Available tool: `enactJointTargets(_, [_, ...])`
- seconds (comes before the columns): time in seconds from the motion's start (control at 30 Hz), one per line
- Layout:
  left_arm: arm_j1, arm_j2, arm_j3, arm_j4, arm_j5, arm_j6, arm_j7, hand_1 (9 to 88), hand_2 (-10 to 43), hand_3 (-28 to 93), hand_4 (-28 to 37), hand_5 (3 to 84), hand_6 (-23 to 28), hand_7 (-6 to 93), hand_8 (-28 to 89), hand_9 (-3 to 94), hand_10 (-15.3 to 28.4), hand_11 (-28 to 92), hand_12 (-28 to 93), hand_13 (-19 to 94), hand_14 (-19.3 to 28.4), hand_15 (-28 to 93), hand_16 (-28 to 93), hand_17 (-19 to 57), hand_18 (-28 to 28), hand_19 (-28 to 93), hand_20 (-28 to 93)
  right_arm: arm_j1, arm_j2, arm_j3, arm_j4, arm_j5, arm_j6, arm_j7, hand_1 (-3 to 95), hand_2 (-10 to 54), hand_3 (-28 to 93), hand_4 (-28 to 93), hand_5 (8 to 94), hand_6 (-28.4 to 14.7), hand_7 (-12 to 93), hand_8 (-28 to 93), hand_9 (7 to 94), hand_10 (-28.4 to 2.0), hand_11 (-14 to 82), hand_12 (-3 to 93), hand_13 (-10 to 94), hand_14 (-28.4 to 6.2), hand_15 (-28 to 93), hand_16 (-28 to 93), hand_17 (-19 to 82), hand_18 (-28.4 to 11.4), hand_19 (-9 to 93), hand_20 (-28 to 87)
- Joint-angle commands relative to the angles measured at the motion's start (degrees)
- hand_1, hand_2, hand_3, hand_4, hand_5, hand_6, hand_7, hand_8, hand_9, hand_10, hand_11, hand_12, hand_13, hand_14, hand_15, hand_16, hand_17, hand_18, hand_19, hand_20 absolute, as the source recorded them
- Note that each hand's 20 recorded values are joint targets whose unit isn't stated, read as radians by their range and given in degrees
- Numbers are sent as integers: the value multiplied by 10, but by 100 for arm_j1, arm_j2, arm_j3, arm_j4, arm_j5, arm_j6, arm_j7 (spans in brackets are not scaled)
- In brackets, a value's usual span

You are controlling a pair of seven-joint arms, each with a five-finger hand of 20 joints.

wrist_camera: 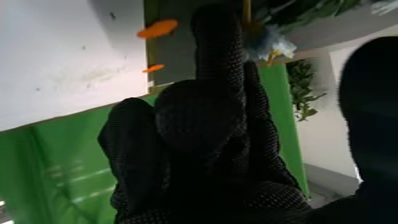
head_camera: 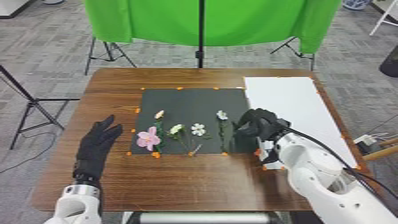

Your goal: Arrange flowers

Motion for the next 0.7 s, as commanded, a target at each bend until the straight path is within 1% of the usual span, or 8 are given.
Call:
enactJointTargets(0.03, [88,-42,-16,13,28,-50,-25,200,36,637,-280,399,37,61,-54,430,129,158,127,331,137,94,17,49,102,13,164,-286,-78,660,-331,-380,300,177,219,-95,587,-162,587,-26,108,-76,833,-149,282,249,894,-30,595,338,631,-134,932,590])
enactJointTargets(0.17, [92,-27,-15,5,44,-67,-36,201,36,636,-280,402,37,62,-54,432,130,159,128,333,139,95,18,49,102,13,165,-720,-335,1469,-624,248,499,425,143,-95,577,-133,587,-30,96,-69,842,-152,296,255,897,-40,592,341,633,-138,932,595])
enactJointTargets(0.23, [112,-34,-28,-24,88,-85,-19,201,36,636,-281,402,37,63,-55,433,129,159,128,334,139,95,18,49,102,13,165,-1082,-609,2243,-796,1631,37,3,134,-61,589,-125,588,-34,91,-65,820,-161,279,252,860,-67,559,330,561,-160,920,498])
enactJointTargets(0.33, [150,-22,-61,-79,158,-155,-4,201,35,637,-280,404,38,62,-55,433,129,159,128,334,139,95,18,50,102,13,165,-1625,-1184,3245,-673,3580,-768,-1132,143,-24,644,-138,550,-37,99,-69,624,-179,134,203,576,-159,295,266,279,-189,585,421])
enactJointTargets(0.4, [147,-33,-66,-109,199,-200,1,200,35,638,-280,405,38,63,-56,434,129,159,128,334,139,95,18,50,102,13,165,-2018,-1371,3282,-644,4959,-149,-1494,135,-19,699,-146,462,-18,103,-73,395,-162,43,153,325,-153,94,236,128,-145,211,294])
enactJointTargets(0.43, [151,-37,-72,-129,216,-207,3,200,34,638,-280,406,38,64,-56,434,129,158,128,334,140,95,18,50,102,13,165,-2109,-1487,3249,-616,5384,76,-1595,131,-19,713,-147,429,-10,95,-70,354,-154,27,142,269,-143,55,224,100,-132,140,273])
enactJointTargets(0.6, [99,-6,-89,-197,278,-367,-4,200,34,638,-280,409,37,66,-57,434,128,157,128,334,139,95,19,49,102,13,166,-2529,-2133,3118,-560,5931,950,-2239,92,-22,762,-148,387,-4,85,-69,325,-139,17,118,211,-108,-3,175,95,-99,29,231])
enactJointTargets(0.7, [125,-32,-95,-260,318,-412,32,199,34,638,-280,410,37,65,-58,435,127,157,128,334,139,95,19,48,102,13,166,-2729,-2428,3167,-612,6084,778,-2309,71,-35,778,-152,362,2,85,-72,311,-131,13,109,192,-94,-16,155,93,-92,1,228])
